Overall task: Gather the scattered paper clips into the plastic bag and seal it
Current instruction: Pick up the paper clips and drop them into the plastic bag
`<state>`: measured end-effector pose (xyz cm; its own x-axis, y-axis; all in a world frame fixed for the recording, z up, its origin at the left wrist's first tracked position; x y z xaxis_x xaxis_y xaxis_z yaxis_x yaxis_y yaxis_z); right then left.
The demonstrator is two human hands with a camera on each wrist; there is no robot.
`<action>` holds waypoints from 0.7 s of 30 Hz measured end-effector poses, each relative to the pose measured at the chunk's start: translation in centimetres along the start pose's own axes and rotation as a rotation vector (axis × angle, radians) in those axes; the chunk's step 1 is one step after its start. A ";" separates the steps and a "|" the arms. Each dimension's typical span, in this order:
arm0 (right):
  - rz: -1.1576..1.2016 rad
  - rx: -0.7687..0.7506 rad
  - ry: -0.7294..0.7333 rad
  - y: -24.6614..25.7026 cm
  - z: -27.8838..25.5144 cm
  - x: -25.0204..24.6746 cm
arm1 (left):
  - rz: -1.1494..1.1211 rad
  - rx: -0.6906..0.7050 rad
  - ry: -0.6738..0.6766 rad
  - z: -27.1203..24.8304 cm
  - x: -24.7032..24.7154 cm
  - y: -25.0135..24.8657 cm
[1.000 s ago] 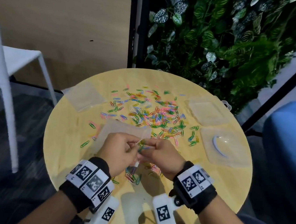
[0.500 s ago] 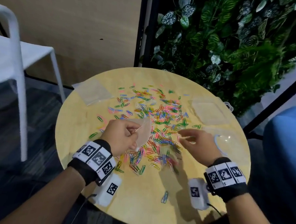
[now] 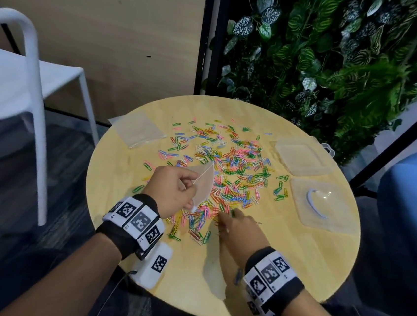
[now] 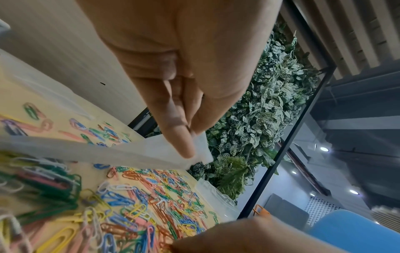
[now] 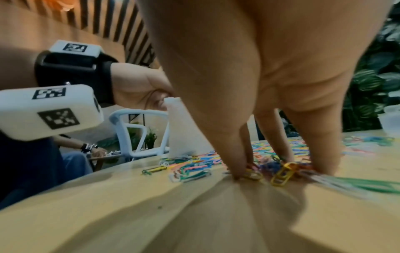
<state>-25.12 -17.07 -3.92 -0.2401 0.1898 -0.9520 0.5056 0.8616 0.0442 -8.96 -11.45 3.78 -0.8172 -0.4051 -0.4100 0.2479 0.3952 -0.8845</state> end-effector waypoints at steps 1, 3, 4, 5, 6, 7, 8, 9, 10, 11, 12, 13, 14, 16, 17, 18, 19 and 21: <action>0.007 0.003 -0.038 0.2 0.1 -0.7 | 0.012 0.003 0.006 0.0 0.2 0.0; 0.011 0.024 -0.065 0.1 0.2 -1.7 | 0.037 0.007 0.013 0.1 0.5 -0.1; 0.015 0.035 -0.060 -0.1 0.2 -2.0 | 0.048 0.008 0.018 0.1 0.8 0.0; 0.039 0.046 -0.063 -0.5 0.2 -2.5 | 0.060 0.010 0.023 0.1 1.1 0.0; 0.088 0.066 -0.068 -1.1 0.2 -2.9 | 0.073 0.013 0.032 0.0 1.4 0.1; 0.145 0.093 -0.078 -2.1 0.0 -3.3 | 0.083 0.013 0.043 0.0 1.8 0.2; 0.196 0.116 -0.099 -3.1 -0.1 -3.7 | 0.090 0.010 0.053 -0.2 2.1 0.2; 0.253 0.144 -0.137 -4.3 -0.4 -4.1 | 0.098 0.003 0.069 -0.3 2.5 0.3; 0.337 0.177 -0.187 -5.5 -0.8 -4.4 | 0.102 -0.007 0.083 -0.3 2.8 0.5; 0.455 0.217 -0.256 -6.8 -1.2 -4.7 | 0.105 -0.011 0.096 -0.4 3.0 0.5; 0.626 0.260 -0.336 -7.9 -1.6 -4.7 | 0.118 -0.012 0.105 -0.4 3.2 0.6; 0.874 0.303 -0.425 -8.7 -2.0 -4.7 | 0.142 -0.012 0.107 -0.4 3.3 0.7; 1.192 0.327 -0.501 -8.8 -2.2 -4.3 | 0.170 -0.015 0.110 -0.3 3.4 0.9; 1.708 0.293 -0.546 -6.8 -1.6 -4.3 | 0.207 -0.013 0.117 -0.2 3.8 1.0; 1.855 0.262 -0.516 -5.5 -1.2 -4.5 | 0.223 0.001 0.115 -0.2 3.9 0.8; 1.958 0.227 -0.472 -4.1 -0.8 -4.5 | 0.245 0.023 0.107 -0.2 4.1 0.6; 2.010 0.189 -0.423 -2.8 -0.4 -4.5 | 0.266 0.045 0.097 -0.3 4.2 0.2; 2.012 0.156 -0.384 -1.1 0.3 -4.1 | 0.251 0.067 0.079 -0.4 4.3 -0.3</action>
<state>-24.43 -18.92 -0.17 0.7649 0.5136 0.3889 -0.1624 -0.4305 0.8879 -12.73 -12.97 2.38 -0.7631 -0.2349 -0.6021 0.4797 0.4186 -0.7712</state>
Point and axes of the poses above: each hand's wrist, its own z-axis towards the middle knuckle, its own x-axis out of the palm, y = z × x, the point moved 9 cm from there along z, towards the middle knuckle, and after that the axes turned 14 degrees about -x, right-handed, at the moved point
